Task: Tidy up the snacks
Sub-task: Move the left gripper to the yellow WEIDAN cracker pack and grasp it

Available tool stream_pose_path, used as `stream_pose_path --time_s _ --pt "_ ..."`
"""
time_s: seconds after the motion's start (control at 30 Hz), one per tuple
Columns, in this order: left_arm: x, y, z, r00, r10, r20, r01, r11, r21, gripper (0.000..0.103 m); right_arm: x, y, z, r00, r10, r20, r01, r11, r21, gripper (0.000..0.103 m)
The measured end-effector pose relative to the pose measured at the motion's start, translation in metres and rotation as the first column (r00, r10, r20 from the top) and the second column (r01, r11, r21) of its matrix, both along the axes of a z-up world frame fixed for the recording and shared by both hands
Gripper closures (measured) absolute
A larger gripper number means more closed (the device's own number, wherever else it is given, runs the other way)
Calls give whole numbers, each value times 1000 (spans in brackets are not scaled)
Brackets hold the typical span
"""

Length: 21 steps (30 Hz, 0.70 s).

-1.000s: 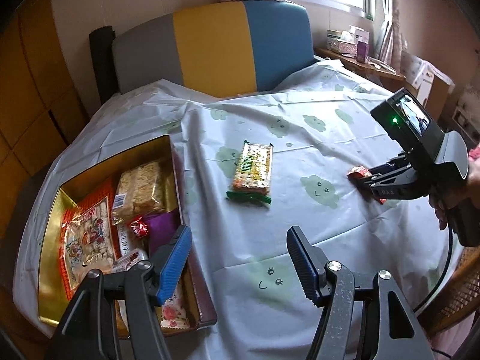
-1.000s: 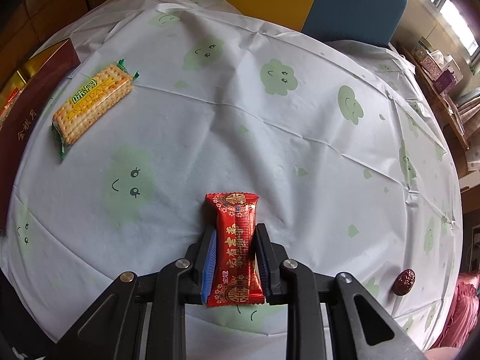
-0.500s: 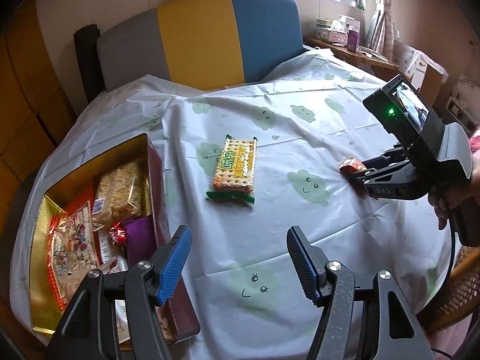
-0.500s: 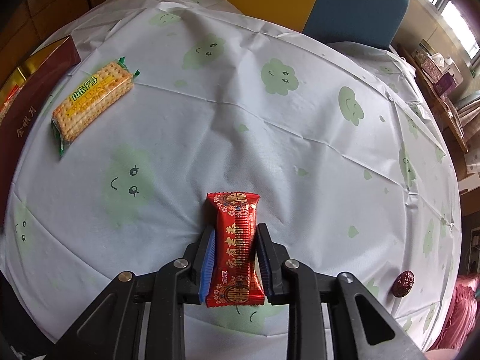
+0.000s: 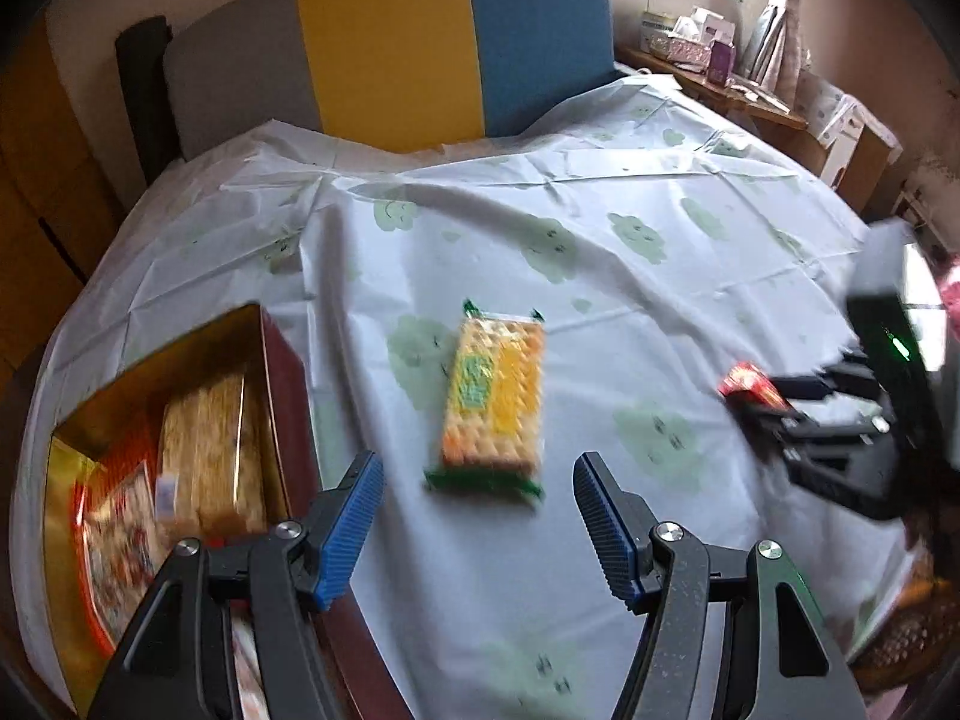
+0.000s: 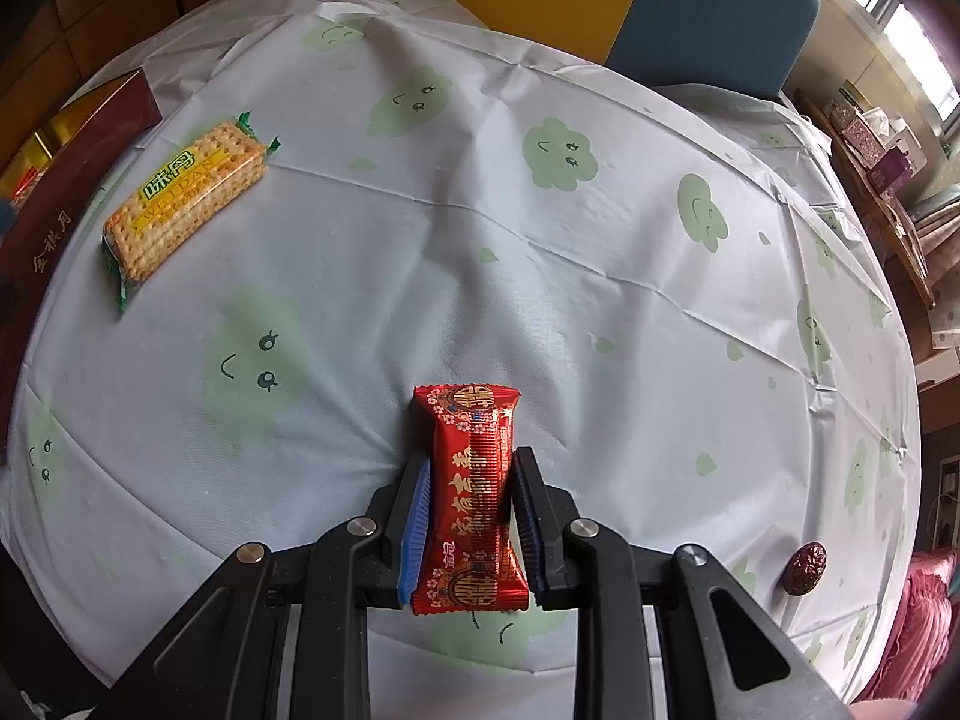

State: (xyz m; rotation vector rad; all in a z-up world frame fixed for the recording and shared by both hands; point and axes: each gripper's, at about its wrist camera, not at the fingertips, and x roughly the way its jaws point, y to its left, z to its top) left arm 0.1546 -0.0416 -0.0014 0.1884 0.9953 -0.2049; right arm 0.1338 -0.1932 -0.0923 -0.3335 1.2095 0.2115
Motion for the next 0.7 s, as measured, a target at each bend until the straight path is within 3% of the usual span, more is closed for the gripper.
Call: stream_pose_path --time_s 0.3,0.47,0.5,0.57,0.7 --pt "43 -26 -33 994 -73 -81 82 990 113 33 5 -4 1 1000 0 -10 0 1000 10 77" --pt "61 -31 -56 991 -46 -126 64 987 149 31 7 -5 1 1000 2 -14 -2 1000 12 77" --pt "63 -30 -57 992 -38 -118 53 991 127 36 8 -5 1 1000 2 -14 -1 1000 12 77" --pt "62 -29 -55 990 -46 -134 55 996 67 55 8 -5 1 1000 3 -15 -2 1000 13 77" --pt "38 -38 -51 993 -62 -96 70 994 80 55 7 -5 0 1000 9 -10 -9 1000 10 77"
